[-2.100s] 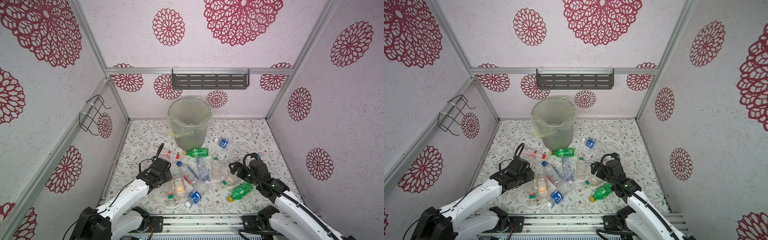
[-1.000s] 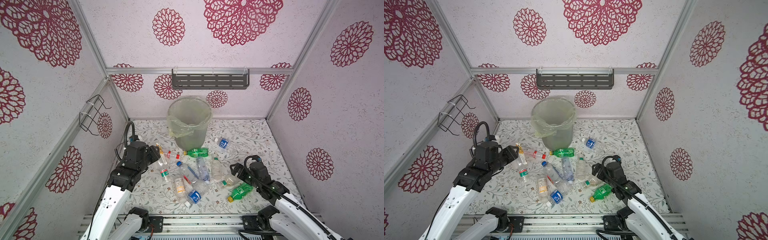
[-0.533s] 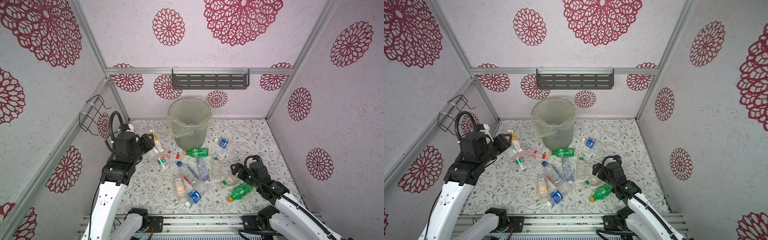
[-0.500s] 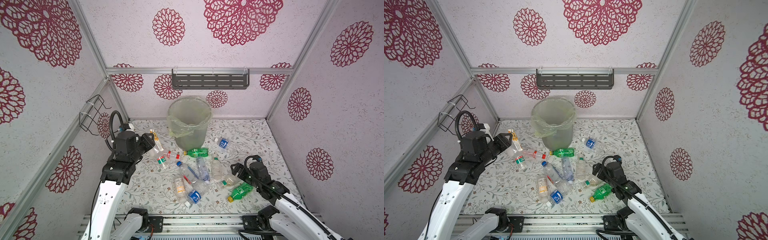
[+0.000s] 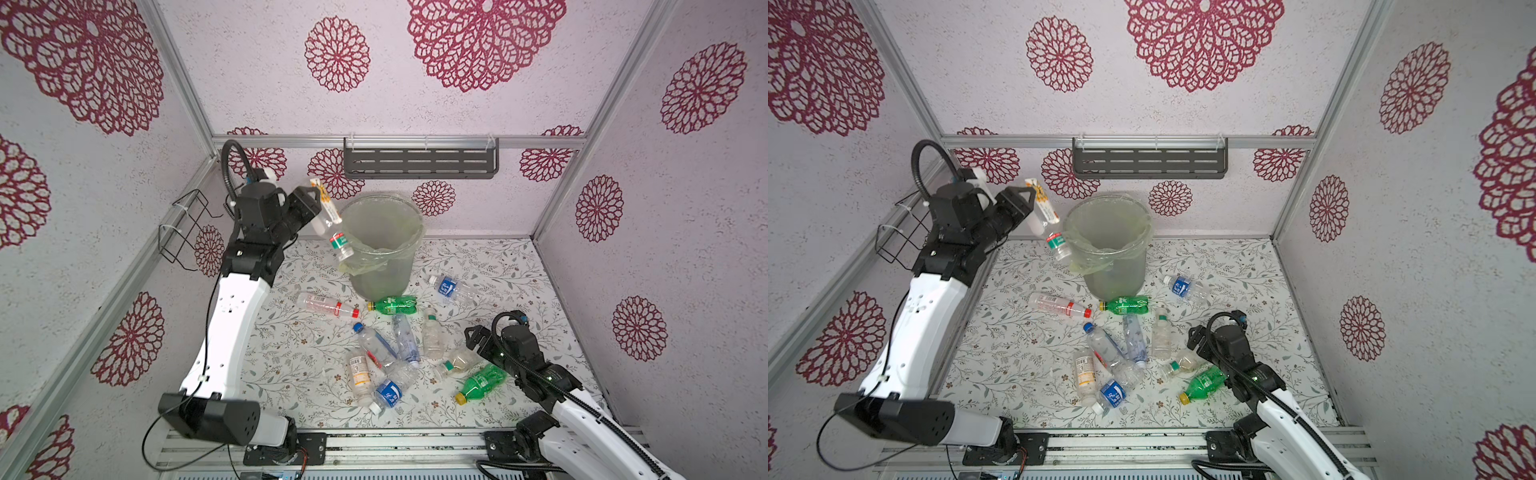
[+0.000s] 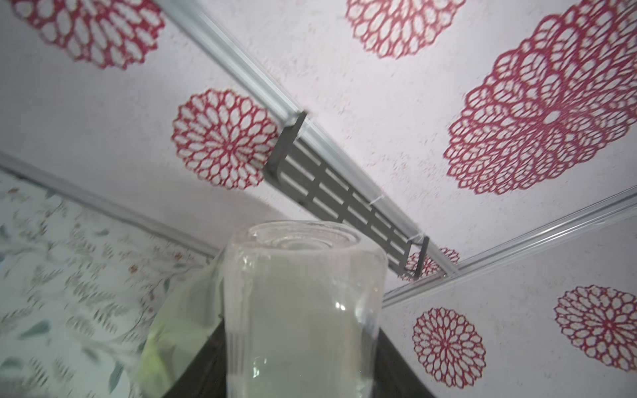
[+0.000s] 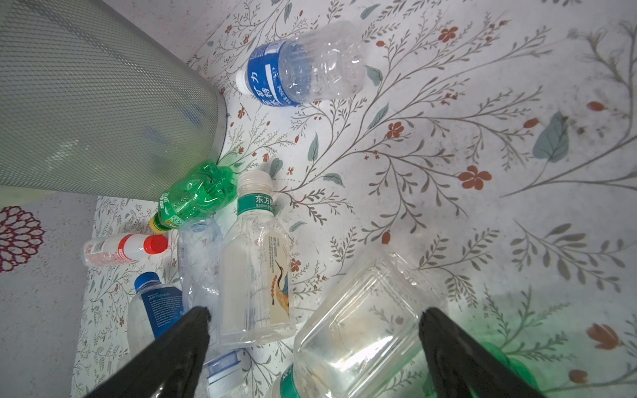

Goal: Throw the plastic bottles in the bin
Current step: Throw the plastic bottle into the trash bin.

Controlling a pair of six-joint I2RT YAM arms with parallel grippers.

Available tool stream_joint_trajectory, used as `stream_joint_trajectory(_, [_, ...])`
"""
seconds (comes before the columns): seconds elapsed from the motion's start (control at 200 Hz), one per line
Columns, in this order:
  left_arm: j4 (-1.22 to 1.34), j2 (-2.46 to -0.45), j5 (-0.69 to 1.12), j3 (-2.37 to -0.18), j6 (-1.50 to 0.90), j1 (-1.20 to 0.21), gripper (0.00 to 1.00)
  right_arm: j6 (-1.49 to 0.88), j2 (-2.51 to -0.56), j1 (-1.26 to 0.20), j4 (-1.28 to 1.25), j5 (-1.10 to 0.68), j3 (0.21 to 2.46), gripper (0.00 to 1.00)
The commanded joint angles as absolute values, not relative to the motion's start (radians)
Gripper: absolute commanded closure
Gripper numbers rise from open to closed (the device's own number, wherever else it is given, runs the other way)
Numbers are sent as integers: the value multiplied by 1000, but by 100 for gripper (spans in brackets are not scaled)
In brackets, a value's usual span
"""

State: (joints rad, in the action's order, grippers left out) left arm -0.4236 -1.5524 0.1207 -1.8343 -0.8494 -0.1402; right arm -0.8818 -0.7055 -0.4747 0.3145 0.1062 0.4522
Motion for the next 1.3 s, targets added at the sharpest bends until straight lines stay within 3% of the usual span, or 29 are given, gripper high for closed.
stream_joint_trajectory(0.0, [-413, -1759, 184, -2059, -902, -167, 22, -862, -708, -474, 304, 134, 480, 1])
stream_joint_trajectory(0.05, [-450, -1827, 202, -2179, -918, -167, 10, -864, -714, -474, 301, 128, 483, 1])
stream_joint_trajectory(0.065, [-462, -1845, 204, -2208, -921, -167, 1, -864, -716, -475, 301, 126, 484, 1])
stream_joint_trajectory(0.25, [-544, -1870, 245, -2368, -892, -167, 3, -869, -711, -474, 323, 115, 488, 1])
stream_joint_trajectory(0.69, [-496, -1489, 260, -1849, -810, -153, 3, -893, -690, -474, 502, 192, 539, 1])
stream_joint_trajectory(1.296, [-542, -1248, 221, -1419, -730, -154, 3, -960, -630, -473, 611, 225, 534, 1])
